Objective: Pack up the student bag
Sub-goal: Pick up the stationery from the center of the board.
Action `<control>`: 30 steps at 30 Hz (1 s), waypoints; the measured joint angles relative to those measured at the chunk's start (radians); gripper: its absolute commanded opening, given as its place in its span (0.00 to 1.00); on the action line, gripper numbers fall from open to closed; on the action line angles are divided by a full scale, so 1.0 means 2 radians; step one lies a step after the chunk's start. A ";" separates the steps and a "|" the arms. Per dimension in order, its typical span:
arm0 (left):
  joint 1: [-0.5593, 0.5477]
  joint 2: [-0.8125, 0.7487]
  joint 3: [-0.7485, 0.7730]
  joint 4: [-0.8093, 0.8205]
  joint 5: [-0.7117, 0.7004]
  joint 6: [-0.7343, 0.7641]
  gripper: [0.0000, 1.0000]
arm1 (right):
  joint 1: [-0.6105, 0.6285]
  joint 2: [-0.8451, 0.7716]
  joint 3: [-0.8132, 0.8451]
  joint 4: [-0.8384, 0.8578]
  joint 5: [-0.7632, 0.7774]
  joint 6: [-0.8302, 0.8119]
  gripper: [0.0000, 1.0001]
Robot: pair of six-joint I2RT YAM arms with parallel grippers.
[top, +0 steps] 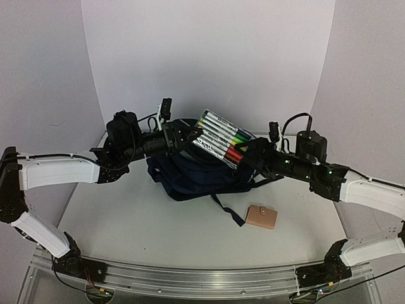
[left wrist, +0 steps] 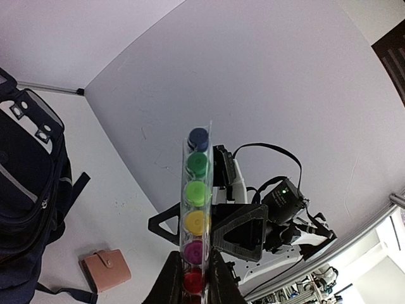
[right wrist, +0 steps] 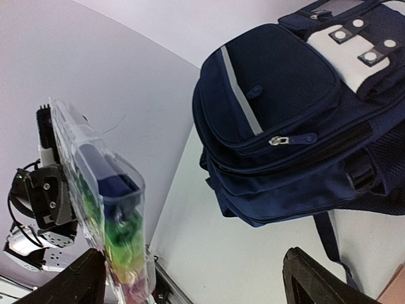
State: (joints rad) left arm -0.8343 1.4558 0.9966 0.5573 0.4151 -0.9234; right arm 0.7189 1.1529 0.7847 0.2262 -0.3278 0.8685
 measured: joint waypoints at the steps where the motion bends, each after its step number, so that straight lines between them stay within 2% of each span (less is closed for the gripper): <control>1: 0.001 0.002 0.000 0.008 0.002 -0.004 0.00 | 0.000 0.007 0.007 0.010 -0.005 0.001 0.78; 4: 0.001 0.006 0.000 0.024 0.009 -0.013 0.00 | 0.000 0.026 0.019 0.053 -0.019 0.012 0.61; 7: 0.001 0.014 0.000 0.045 0.014 -0.025 0.01 | 0.000 0.042 0.025 0.092 -0.033 0.024 0.34; 8: 0.002 0.018 0.000 0.051 0.015 -0.027 0.04 | 0.000 0.047 0.027 0.100 -0.036 0.026 0.26; 10: 0.005 0.025 0.000 0.055 0.019 -0.032 0.19 | 0.000 0.054 0.032 0.115 -0.040 0.033 0.13; 13: 0.015 0.033 -0.001 0.054 0.028 -0.038 0.53 | 0.000 0.053 0.034 0.135 -0.044 0.039 0.02; 15: 0.023 0.034 -0.002 0.051 0.037 -0.041 0.69 | 0.003 0.048 0.036 0.135 -0.040 0.037 0.00; 18: 0.033 0.034 -0.001 0.038 0.059 -0.034 0.80 | 0.003 0.041 0.040 0.122 -0.034 0.034 0.00; 23: 0.051 0.034 0.014 -0.033 0.099 0.003 0.86 | -0.002 0.062 0.105 0.043 -0.064 0.004 0.00; 26: 0.056 0.027 0.019 -0.058 0.120 0.024 0.87 | -0.006 0.096 0.165 -0.013 -0.101 -0.022 0.00; 30: 0.058 0.021 0.022 -0.085 0.149 0.047 0.86 | -0.006 0.116 0.192 -0.055 -0.153 -0.046 0.00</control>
State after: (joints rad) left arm -0.7193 1.4971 1.0412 0.3867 0.7127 -0.8298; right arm 0.7074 1.3839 1.1683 0.1155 -0.6342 0.7764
